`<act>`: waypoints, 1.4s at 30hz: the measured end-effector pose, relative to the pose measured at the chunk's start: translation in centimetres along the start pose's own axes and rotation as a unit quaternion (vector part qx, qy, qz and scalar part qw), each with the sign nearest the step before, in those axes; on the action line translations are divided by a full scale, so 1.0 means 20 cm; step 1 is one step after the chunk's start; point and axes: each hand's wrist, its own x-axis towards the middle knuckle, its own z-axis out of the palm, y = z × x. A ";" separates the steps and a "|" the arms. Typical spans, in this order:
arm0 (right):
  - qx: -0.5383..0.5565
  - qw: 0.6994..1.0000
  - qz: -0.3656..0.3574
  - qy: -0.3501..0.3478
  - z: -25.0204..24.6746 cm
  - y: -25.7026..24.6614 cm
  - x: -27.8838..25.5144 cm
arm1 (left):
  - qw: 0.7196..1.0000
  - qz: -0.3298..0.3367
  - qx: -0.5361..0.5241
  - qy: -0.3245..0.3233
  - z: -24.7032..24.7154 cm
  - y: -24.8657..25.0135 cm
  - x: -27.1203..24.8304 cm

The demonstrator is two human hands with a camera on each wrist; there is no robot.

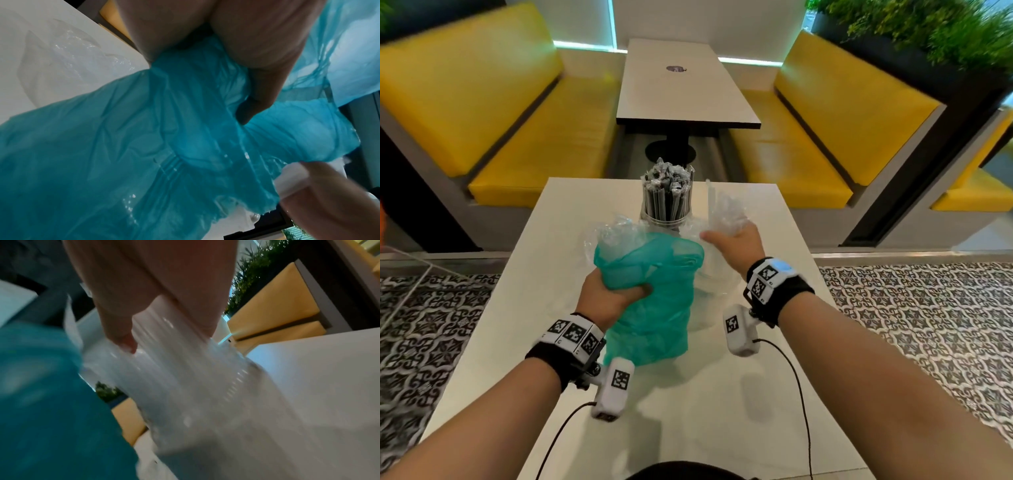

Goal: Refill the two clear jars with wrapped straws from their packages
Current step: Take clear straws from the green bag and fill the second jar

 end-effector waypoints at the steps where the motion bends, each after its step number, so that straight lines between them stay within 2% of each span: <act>1: -0.009 1.000 -0.006 -0.006 0.03 0.05 0.00 | 1.000 0.003 0.001 0.000 0.00 0.01 0.00; 3: -0.105 0.994 -0.008 0.002 0.06 0.11 0.02 | 1.000 0.006 0.004 0.004 0.00 0.02 0.01; 5: -0.258 0.966 -0.003 0.014 0.05 0.11 0.05 | 1.000 0.011 0.006 0.012 -0.02 0.03 0.02; 6: -0.293 0.956 -0.006 0.014 0.04 0.10 0.06 | 1.000 0.013 0.005 0.015 -0.03 0.04 0.02; 10: -0.245 0.969 -0.012 -0.027 0.00 0.12 0.07 | 1.000 0.017 -0.007 0.020 -0.04 0.05 0.02; 15: -0.364 0.931 0.001 -0.016 0.04 0.16 0.06 | 1.000 0.013 -0.009 0.021 -0.04 0.08 0.00; 19: -0.288 0.950 0.055 -0.107 -0.04 0.10 0.09 | 1.000 0.013 0.000 0.011 -0.05 0.10 -0.01; 21: -0.240 0.956 0.108 -0.127 -0.10 0.06 0.10 | 1.000 0.015 0.001 0.008 -0.06 0.11 -0.01; 23: -0.220 0.957 0.125 -0.139 -0.15 0.01 0.08 | 1.000 0.016 -0.002 0.004 -0.07 0.12 -0.02; 28: -0.221 0.963 0.084 -0.126 -0.16 -0.06 0.05 | 1.000 0.015 -0.018 0.007 -0.07 0.12 -0.02; 32: -0.288 0.947 0.063 -0.130 -0.10 0.01 -0.02 | 1.000 0.015 -0.023 0.002 -0.06 0.12 -0.02; 36: -0.327 0.938 0.058 -0.104 -0.08 0.03 -0.02 | 1.000 0.015 -0.019 -0.005 -0.06 0.12 -0.03; 42: -0.160 0.979 0.031 -0.119 -0.09 -0.01 -0.07 | 1.000 0.011 -0.024 0.001 -0.06 0.11 -0.04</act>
